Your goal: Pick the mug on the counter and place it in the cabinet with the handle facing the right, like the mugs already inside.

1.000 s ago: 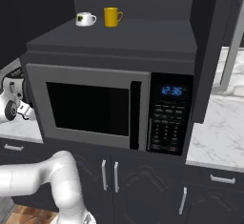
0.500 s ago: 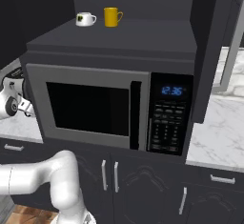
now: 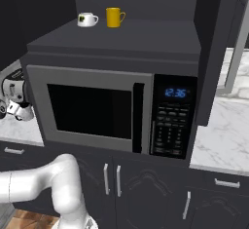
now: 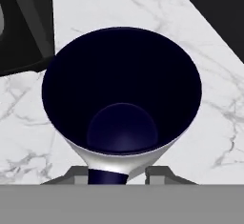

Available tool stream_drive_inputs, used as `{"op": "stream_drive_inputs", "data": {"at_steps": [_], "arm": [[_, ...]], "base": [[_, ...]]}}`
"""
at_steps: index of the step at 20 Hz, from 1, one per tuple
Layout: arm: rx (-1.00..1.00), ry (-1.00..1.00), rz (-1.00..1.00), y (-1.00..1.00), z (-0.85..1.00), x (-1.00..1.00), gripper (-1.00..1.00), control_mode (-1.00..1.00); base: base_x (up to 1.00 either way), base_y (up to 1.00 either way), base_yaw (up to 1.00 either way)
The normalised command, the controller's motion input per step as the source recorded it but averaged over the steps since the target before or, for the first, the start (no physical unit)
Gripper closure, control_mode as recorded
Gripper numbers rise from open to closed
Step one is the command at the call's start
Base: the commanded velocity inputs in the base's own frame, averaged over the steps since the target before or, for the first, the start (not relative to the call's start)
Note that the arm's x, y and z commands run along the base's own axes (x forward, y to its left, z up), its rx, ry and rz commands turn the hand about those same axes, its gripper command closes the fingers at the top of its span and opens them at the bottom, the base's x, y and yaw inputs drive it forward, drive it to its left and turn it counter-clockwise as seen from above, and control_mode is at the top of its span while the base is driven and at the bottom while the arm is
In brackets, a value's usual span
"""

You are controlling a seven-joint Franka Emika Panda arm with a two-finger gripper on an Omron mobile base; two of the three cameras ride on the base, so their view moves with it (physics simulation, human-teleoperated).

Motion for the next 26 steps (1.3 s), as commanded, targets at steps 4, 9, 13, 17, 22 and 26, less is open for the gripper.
{"op": "stream_drive_inputs", "data": {"at_steps": [4,9,13,17,22,26], "arm": [[-0.14,-0.16,0.0,0.28,0.0,-0.94,1.0,-1.0],[-0.1,-0.2,0.0,0.05,0.06,-1.0,1.0,-1.0],[0.0,-0.18,0.0,-0.05,0.19,-0.95,1.0,-1.0],[0.0,-0.16,0.0,-0.37,0.21,-0.85,1.0,-1.0],[0.03,-0.11,0.0,-0.66,0.26,-0.57,1.0,-1.0],[0.04,-0.09,-0.01,-0.8,0.21,-0.43,1.0,-1.0]], "base": [[0.0,0.0,0.0],[0.0,0.0,0.0],[0.0,0.0,0.0],[0.0,0.0,0.0],[0.0,0.0,0.0],[0.0,0.0,0.0]]}}
